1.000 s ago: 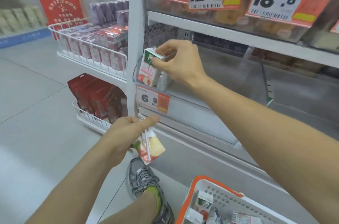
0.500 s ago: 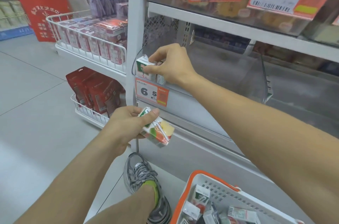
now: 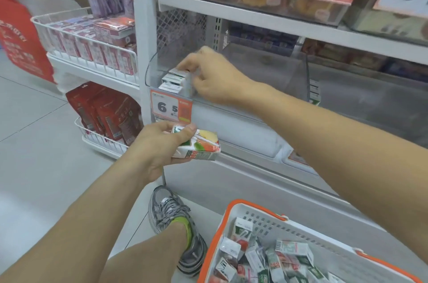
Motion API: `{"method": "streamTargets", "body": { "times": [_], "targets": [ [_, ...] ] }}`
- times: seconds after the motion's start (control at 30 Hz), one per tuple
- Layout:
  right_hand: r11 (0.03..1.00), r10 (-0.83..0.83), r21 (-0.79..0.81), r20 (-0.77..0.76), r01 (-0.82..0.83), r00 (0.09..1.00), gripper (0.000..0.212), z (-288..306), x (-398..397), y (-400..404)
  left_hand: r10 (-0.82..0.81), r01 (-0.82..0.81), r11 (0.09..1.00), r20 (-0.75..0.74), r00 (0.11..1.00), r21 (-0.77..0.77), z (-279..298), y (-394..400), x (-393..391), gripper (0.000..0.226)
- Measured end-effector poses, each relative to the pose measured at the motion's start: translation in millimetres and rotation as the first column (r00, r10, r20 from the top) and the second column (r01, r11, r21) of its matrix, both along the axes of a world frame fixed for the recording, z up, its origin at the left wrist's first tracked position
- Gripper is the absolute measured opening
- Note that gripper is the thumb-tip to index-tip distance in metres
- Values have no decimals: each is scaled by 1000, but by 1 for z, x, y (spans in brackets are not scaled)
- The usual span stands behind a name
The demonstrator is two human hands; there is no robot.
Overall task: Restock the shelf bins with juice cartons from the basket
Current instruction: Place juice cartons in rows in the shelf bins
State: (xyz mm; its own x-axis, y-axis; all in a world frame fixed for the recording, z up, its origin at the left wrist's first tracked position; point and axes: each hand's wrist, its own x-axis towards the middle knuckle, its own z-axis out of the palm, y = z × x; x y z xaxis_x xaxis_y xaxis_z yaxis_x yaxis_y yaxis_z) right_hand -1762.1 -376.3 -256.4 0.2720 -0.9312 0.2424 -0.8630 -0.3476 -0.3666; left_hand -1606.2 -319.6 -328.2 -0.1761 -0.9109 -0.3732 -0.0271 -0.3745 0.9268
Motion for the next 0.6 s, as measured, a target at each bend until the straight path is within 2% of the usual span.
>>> {"method": "streamTargets", "body": {
  "times": [0.1,0.2,0.3,0.4,0.5,0.6],
  "targets": [
    [998,53,38,42,-55,998,42,24,-26,68,-43,43,999,-41,998,-9,10,8,-16,34],
    [996,36,89,-71,-30,997,43,12,-54,131,-104,102,995,-86,991,-24,25,21,-39,40],
    [991,-118,-84,-270,99,956,65,-16,-75,174,-193,191,981,-99,976,-35,37,41,-66,44],
    [932,-232,-342,-314,118,921,69,-32,-92,195,-310,309,951,-156,938,-32,43,59,-91,47],
    [875,-298,-458,-255,156,920,63,-40,-116,206,-430,424,902,-244,869,-76,53,72,-110,36],
    [864,-332,-399,9,308,943,56,-37,-141,217,-514,476,856,-238,824,-201,62,80,-124,20]
  ]
}}
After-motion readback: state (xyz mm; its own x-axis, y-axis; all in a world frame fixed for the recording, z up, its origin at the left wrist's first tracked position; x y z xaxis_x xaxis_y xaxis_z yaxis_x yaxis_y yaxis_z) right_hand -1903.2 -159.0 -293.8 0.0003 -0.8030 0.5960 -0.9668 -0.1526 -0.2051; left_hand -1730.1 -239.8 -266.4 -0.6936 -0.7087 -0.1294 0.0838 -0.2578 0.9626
